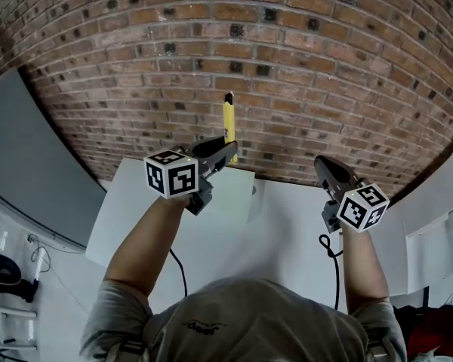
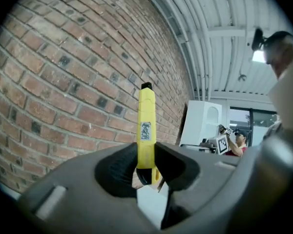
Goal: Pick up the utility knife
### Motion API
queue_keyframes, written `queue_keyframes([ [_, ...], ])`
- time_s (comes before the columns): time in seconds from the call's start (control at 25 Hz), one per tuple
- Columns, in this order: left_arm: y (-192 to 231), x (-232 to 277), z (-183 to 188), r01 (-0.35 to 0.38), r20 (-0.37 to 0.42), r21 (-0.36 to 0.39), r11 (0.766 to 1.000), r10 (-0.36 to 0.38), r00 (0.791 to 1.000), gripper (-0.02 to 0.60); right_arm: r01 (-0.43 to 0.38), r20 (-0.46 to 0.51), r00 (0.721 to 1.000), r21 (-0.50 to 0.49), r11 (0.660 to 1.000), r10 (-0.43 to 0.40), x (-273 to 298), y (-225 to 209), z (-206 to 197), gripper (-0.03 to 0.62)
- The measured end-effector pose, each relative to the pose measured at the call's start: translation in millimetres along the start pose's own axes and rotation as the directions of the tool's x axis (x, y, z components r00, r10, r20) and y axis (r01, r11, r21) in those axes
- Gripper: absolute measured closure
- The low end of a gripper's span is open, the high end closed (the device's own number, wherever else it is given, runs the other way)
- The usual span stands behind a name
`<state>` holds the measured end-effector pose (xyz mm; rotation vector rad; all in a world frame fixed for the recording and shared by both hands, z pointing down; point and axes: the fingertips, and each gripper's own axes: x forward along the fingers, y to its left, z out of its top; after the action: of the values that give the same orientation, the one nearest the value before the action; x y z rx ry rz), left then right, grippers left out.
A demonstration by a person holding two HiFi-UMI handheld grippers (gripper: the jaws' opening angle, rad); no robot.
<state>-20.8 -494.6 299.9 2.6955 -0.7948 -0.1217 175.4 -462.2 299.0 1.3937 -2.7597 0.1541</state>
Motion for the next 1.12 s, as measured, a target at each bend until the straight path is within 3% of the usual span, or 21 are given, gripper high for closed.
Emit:
queue_keyframes([
  [0.44,-32.1,-28.5,49.9,0.059,0.084,0.097,0.993,-0.068,0.994,0.469,-0.033,0.055,0.998,-0.054,0.998,0.036,13.2,25.8,59.5,0.585],
  [1.12,-44.5,-28.9,56.2,0.082,0.09,0.109,0.991,-0.092,0.992,0.469,-0.043,0.05,0.998,-0.054,0.998,0.046,14.8,30.1,60.6,0.585],
])
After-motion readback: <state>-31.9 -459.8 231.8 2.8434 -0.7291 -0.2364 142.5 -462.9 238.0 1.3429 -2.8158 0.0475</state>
